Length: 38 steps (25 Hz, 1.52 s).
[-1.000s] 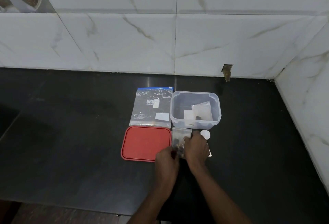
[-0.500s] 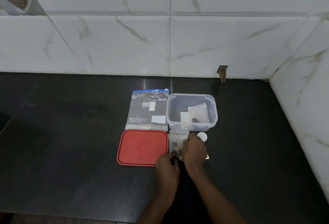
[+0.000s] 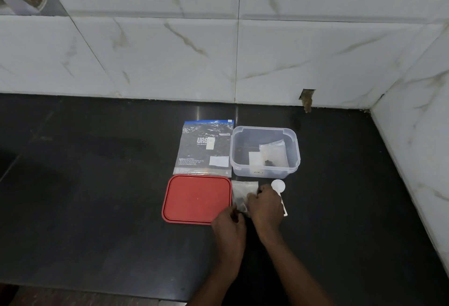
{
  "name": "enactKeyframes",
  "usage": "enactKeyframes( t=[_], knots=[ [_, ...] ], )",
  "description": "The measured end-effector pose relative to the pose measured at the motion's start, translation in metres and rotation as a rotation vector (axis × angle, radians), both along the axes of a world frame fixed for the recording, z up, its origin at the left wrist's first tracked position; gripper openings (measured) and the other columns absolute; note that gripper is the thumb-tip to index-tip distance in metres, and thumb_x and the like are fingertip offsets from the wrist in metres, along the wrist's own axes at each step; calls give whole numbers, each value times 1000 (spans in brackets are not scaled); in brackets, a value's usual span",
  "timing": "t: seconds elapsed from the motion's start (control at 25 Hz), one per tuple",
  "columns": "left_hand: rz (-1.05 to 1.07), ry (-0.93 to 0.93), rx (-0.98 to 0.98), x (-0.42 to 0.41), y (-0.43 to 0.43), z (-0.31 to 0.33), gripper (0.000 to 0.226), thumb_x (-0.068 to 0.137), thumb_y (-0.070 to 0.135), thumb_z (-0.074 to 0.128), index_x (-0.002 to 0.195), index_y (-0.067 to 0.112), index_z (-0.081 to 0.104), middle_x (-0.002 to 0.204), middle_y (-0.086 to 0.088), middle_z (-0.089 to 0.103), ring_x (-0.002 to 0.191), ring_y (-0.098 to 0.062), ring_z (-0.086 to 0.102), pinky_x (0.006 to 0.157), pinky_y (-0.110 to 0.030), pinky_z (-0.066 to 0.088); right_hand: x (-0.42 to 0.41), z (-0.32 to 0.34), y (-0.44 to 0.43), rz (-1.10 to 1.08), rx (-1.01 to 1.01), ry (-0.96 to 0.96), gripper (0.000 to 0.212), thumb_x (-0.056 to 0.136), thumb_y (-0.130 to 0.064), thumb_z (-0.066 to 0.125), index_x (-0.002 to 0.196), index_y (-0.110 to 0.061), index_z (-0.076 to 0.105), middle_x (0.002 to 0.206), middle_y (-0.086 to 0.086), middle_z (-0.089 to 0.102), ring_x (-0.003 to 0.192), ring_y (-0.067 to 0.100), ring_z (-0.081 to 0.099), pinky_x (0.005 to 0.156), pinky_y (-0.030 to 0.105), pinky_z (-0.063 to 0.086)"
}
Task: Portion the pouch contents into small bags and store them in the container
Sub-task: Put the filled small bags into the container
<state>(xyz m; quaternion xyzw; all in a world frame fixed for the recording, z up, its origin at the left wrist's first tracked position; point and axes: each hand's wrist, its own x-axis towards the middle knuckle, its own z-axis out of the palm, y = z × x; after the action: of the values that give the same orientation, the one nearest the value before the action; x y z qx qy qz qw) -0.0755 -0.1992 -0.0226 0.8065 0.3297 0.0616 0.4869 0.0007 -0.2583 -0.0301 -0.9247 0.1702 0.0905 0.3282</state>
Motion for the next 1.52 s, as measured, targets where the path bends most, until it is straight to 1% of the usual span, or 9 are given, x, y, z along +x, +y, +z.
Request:
enactKeyframes(
  t=[0.32,0.48,0.56,0.68,0.84,1.0,1.12,1.36,1.52],
  knots=[
    [8,82,-13,3,-1,1,12,92,8,66,97,5,76,84,-5,74,72,-11,59,71,-20,42,9,7,-2,-146,352,108,6,68,-11,60,70,-15,65,72,4,68,72,27,68,62,41,59],
    [-57,43,150,2,5,13,18,93,33,68,94,15,69,86,4,67,79,-15,61,67,-23,39,0,29,-20,-109,674,97,15,75,12,63,82,0,67,73,8,70,67,23,69,53,29,58],
    [-39,8,181,9,16,22,33,89,40,72,111,16,65,103,3,62,96,-16,58,78,-23,40,2,37,-34,-34,756,68,21,75,12,68,89,-2,69,83,10,76,81,27,73,73,40,61],
    [-120,-52,-136,31,33,29,65,80,47,79,132,13,62,127,4,66,119,-15,60,104,-31,46,12,55,-47,12,872,52,27,75,12,71,98,-2,69,90,12,77,86,26,74,80,44,60],
    [-219,-238,-624,47,37,31,36,79,32,80,103,6,75,102,-20,76,97,-30,72,94,-56,55,23,79,-56,76,984,56,21,77,7,72,97,3,69,90,18,75,80,31,73,72,43,60],
    [-146,-245,-814,49,29,39,12,82,6,78,92,1,78,91,-28,75,79,-31,67,80,-45,54,24,80,-57,-19,983,25,13,78,-3,76,87,3,69,83,18,73,69,29,71,63,40,60],
    [-115,-206,-866,47,26,37,18,79,7,80,94,-2,78,99,-35,71,86,-36,62,83,-54,51,23,78,-60,-68,1047,10,16,79,-9,77,89,2,70,86,18,74,73,31,71,65,42,60],
    [-93,-251,-871,51,26,45,24,76,13,81,96,-1,77,96,-25,75,81,-30,70,86,-50,56,26,73,-63,-54,994,-45,5,79,-5,75,75,-3,74,83,22,73,76,42,70,77,59,56],
    [-1,-281,-719,63,29,49,10,81,5,78,88,-3,79,89,-29,75,79,-32,69,84,-52,56,23,72,-61,14,998,-73,4,84,-4,71,83,-4,75,87,17,75,84,35,71,80,50,58]
  ],
)
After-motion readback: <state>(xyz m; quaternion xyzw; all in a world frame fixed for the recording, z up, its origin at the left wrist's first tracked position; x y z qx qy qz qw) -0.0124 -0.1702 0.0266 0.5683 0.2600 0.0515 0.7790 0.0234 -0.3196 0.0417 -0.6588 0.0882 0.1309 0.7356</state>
